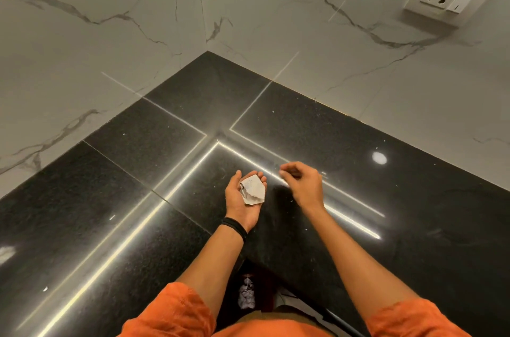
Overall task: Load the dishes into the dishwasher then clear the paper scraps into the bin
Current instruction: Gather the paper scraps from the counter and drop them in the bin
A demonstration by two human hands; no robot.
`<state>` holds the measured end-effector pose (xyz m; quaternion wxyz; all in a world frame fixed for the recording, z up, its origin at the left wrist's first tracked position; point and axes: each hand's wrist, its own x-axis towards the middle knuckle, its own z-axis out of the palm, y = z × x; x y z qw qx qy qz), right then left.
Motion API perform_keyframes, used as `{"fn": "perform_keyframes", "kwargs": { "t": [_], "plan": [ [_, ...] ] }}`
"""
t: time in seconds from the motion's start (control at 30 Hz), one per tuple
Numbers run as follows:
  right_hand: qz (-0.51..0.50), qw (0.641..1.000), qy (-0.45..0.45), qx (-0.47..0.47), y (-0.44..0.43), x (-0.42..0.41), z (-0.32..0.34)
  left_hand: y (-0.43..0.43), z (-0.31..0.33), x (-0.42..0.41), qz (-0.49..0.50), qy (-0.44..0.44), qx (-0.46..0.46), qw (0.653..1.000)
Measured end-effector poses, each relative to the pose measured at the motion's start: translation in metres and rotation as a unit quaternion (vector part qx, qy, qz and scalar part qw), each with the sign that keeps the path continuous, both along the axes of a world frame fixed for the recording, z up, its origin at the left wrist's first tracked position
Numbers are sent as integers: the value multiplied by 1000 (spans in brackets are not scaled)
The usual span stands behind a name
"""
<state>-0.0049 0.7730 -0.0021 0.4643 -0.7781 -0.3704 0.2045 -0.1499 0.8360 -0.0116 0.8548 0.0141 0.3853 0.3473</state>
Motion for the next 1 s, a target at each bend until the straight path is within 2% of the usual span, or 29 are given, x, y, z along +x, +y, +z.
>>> {"fn": "perform_keyframes", "kwargs": {
  "t": [0.07,0.17,0.3,0.4,0.5,0.6,0.93,1.0],
  "plan": [
    [43,998,28,42,2,-23,14,1,-1,6,-18,-16,-2,1000],
    [105,992,1,66,1,-43,22,1,0,14,-53,-37,8,998],
    [32,996,0,81,2,-26,25,2,2,16,-42,-58,6,997],
    [13,999,-43,23,5,7,21,4,3,12,-25,-54,1,998],
    [45,993,-91,-64,11,34,11,4,3,6,-14,-42,-2,999],
    [90,984,-107,-107,20,43,5,4,2,0,-6,-34,-3,999],
    [164,957,-215,-107,35,42,-17,5,-1,-3,3,8,-1,1000],
    [157,962,-191,-112,39,42,-16,3,-2,-1,3,10,1,1000]
  ]
}}
